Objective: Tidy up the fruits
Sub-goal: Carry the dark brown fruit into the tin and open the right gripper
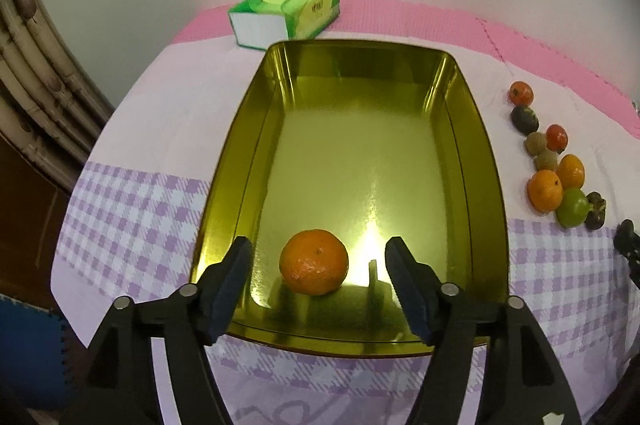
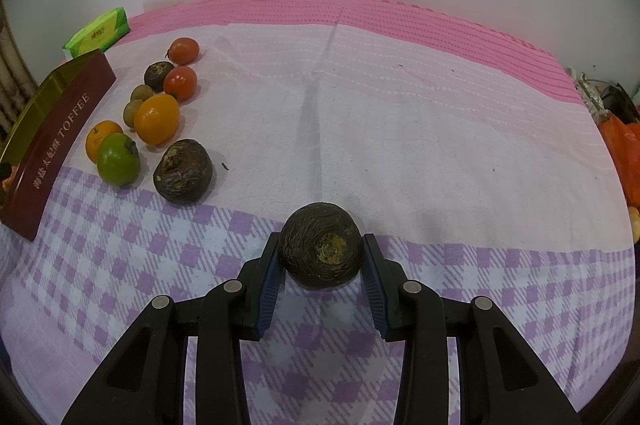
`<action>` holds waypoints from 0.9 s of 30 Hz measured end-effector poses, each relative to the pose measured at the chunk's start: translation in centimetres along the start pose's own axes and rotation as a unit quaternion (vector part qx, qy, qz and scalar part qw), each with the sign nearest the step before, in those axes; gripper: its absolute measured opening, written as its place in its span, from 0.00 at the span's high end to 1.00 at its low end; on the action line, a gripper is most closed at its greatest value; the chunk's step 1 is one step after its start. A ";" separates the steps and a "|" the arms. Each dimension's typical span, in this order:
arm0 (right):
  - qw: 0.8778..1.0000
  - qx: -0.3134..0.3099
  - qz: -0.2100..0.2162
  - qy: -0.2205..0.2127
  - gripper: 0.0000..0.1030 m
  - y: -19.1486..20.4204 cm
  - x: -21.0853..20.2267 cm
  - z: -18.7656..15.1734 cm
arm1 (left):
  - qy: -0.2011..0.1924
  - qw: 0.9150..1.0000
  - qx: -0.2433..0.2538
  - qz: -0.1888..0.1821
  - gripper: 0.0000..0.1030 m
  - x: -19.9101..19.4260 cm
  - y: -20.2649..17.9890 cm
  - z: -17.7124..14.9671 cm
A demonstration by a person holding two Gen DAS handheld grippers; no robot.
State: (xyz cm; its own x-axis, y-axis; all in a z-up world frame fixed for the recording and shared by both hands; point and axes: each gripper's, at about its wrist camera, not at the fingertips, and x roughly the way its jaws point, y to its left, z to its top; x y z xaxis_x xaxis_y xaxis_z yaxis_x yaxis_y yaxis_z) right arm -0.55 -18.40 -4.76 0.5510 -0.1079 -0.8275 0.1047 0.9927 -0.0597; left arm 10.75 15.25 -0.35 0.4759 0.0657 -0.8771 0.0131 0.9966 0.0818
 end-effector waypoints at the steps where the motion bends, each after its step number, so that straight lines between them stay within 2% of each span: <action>1: 1.000 -0.001 0.000 -0.001 0.62 0.1 -0.1 0.0 | -0.003 1.000 0.001 0.000 0.34 -0.2 0.0 0.0; 13: 0.999 -0.038 0.022 -0.024 0.62 3.7 -2.7 1.8 | -0.034 0.999 -0.011 -0.002 0.17 -2.3 0.8 0.3; 27: 0.987 -0.124 0.097 -0.033 0.62 14.3 -4.4 5.1 | -0.046 0.997 -0.056 0.027 0.06 -3.6 4.3 0.3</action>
State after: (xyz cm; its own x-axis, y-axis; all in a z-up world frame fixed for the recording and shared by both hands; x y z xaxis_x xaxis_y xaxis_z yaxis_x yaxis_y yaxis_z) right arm 2.77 -3.97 0.89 0.5942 0.0896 -0.7993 -0.2084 0.9770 -0.0454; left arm 9.35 19.31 3.27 0.5513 0.1201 -0.8256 -0.1108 0.9914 0.0702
